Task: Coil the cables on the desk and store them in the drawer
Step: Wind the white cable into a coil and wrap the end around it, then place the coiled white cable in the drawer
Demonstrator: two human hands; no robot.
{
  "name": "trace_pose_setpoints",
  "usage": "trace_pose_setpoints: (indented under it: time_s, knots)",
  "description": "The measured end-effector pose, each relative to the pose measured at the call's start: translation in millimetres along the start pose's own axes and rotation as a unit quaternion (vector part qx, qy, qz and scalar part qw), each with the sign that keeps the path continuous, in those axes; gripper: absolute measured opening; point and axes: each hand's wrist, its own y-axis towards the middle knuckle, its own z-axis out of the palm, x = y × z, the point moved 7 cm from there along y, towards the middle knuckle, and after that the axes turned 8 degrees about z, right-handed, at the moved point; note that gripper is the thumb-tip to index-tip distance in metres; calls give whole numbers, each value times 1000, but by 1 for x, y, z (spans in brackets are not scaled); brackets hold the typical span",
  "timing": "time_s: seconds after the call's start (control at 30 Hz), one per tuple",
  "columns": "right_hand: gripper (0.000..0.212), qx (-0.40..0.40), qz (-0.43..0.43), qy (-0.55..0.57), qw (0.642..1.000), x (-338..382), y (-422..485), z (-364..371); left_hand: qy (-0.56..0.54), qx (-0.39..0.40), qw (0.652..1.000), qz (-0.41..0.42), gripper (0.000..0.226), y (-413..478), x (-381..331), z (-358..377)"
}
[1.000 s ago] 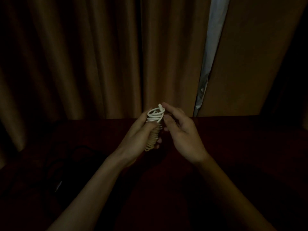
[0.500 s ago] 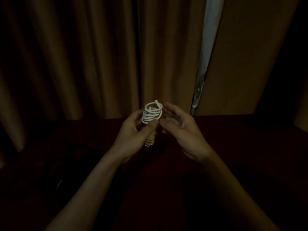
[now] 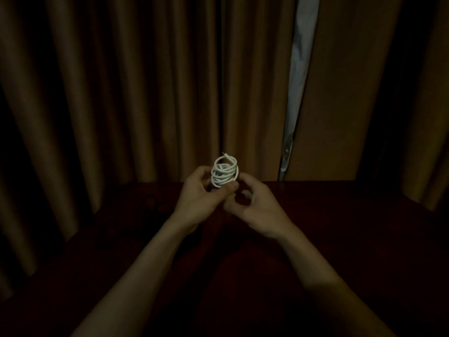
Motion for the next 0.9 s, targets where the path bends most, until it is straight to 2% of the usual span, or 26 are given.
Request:
trace_pose_setpoints:
  time_s: [0.17, 0.3, 0.4, 0.7, 0.8, 0.9]
  knots:
    - [55, -85, -55, -70, 992, 22, -59, 22, 9, -2, 1000, 2, 41, -62, -28, -12]
    - [42, -97, -53, -122, 986, 21, -102, 45, 19, -10, 999, -23, 39, -117, -28, -26]
    - [35, -70, -42, -148, 986, 10, -130, 61, 44, -2, 998, -42, 36, -155, -22, -37]
    - [42, 42, -21, -160, 986, -22, -185, 124, 128, 44, 988, -73, 45, -244, -2, -91]
    - [37, 77, -30, -182, 980, -27, -195, 153, 162, 33, 982, -85, 42, -266, 6, -120]
    - [35, 111, -31, -204, 972, -32, -201, 181, 182, 28, 976, -119, 50, -285, 19, -149]
